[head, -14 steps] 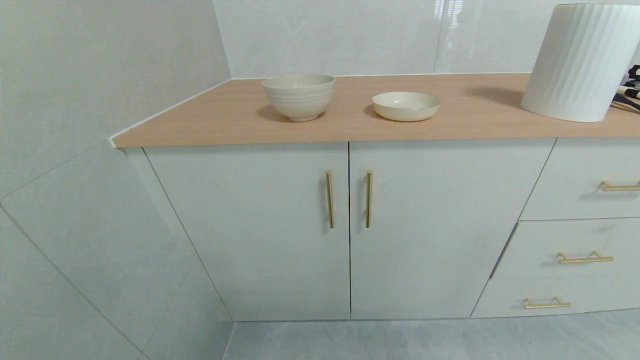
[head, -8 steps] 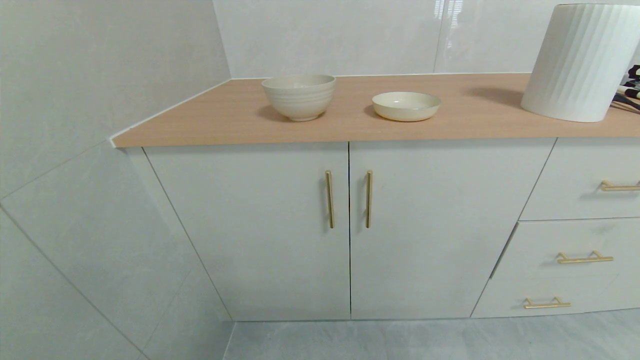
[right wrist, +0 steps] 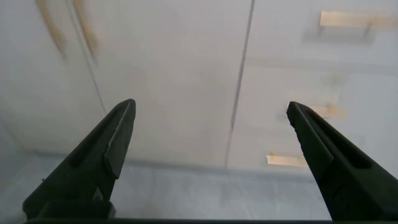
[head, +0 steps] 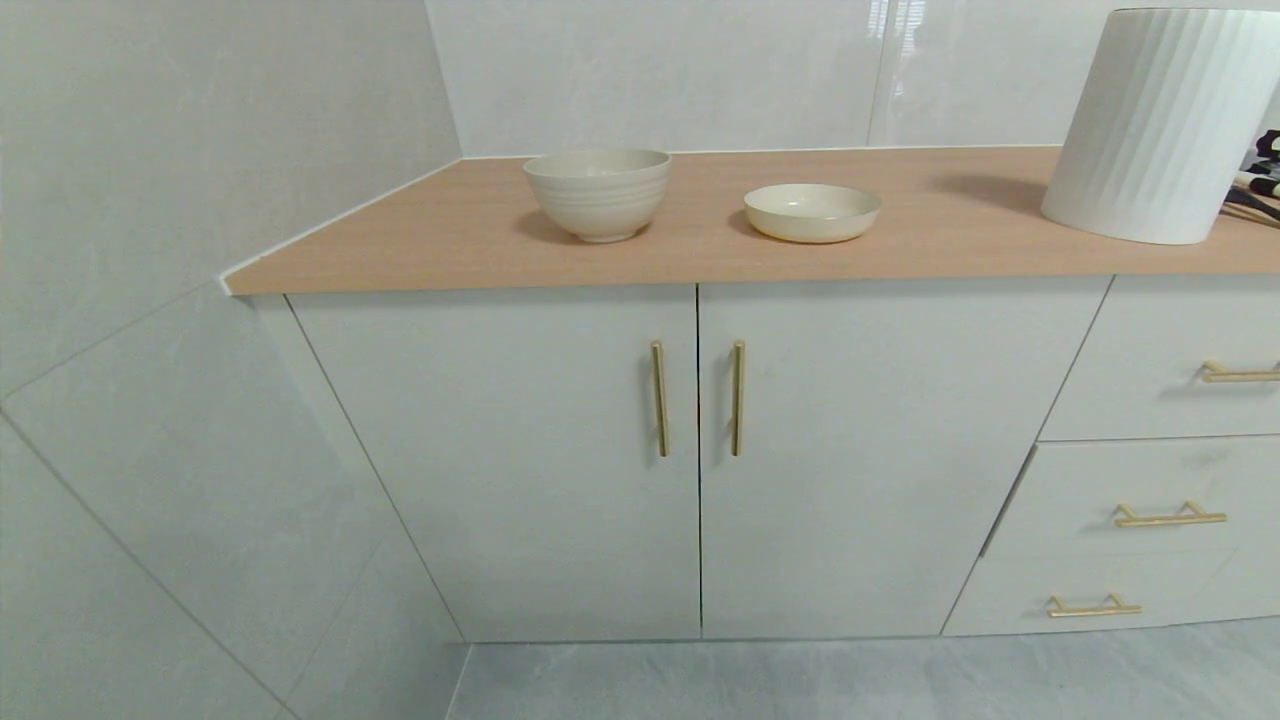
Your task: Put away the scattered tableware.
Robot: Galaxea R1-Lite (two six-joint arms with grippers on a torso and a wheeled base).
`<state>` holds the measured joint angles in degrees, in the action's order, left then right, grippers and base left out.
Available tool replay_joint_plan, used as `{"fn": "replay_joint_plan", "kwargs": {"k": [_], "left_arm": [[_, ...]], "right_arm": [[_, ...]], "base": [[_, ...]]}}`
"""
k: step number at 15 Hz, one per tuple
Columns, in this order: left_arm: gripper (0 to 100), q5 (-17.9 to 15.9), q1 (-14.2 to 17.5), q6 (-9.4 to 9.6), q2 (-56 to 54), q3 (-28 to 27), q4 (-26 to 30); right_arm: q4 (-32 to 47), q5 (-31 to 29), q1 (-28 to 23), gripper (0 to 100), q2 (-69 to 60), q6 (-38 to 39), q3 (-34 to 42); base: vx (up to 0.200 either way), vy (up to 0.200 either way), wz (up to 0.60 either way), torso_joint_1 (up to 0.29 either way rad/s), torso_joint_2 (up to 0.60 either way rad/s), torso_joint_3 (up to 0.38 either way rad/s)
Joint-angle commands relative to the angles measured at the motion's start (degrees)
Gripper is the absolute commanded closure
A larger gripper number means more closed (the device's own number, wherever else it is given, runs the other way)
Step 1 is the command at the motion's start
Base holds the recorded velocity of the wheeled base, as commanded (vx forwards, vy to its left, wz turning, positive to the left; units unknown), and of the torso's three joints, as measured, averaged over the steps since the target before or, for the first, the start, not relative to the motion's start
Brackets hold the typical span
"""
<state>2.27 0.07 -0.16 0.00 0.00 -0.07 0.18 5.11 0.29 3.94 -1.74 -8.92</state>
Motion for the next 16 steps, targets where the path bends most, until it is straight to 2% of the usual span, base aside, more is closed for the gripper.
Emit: {"fn": "replay_joint_plan", "kwargs": {"k": [1, 4, 5, 7, 9, 13, 16], "left_arm": [[0, 0.0, 0.0, -0.02, 0.0, 0.0, 0.0], [0, 0.0, 0.0, -0.02, 0.0, 0.0, 0.0], [0, 0.0, 0.0, -0.02, 0.0, 0.0, 0.0], [0, 0.0, 0.0, -0.02, 0.0, 0.0, 0.0], [0, 0.0, 0.0, -0.02, 0.0, 0.0, 0.0], [0, 0.0, 0.0, -0.02, 0.0, 0.0, 0.0], [0, 0.0, 0.0, -0.02, 0.0, 0.0, 0.0]], "right_arm": [[0.3, 5.2, 1.5, 0, 17.3, 1.6, -14.6], [0.3, 19.3, 3.8, 0, 36.8, 1.6, -20.2], [0.0, 22.0, 5.8, 0, 43.5, 1.8, -22.4], [-0.5, 22.7, 13.4, 0, 57.4, 1.9, -27.9], [-4.8, 22.7, 17.3, 0, 69.6, 2.1, -32.0], [-16.9, 23.3, 18.3, 0, 87.8, 5.0, -37.5], [-18.9, 23.3, 20.2, 0, 97.6, 7.5, -47.2]], "base": [[0.0, 0.0, 0.0, 0.0, 0.0, 0.0], [0.0, 0.0, 0.0, 0.0, 0.0, 0.0], [0.0, 0.0, 0.0, 0.0, 0.0, 0.0], [0.0, 0.0, 0.0, 0.0, 0.0, 0.0], [0.0, 0.0, 0.0, 0.0, 0.0, 0.0], [0.0, 0.0, 0.0, 0.0, 0.0, 0.0], [0.0, 0.0, 0.0, 0.0, 0.0, 0.0]]}}
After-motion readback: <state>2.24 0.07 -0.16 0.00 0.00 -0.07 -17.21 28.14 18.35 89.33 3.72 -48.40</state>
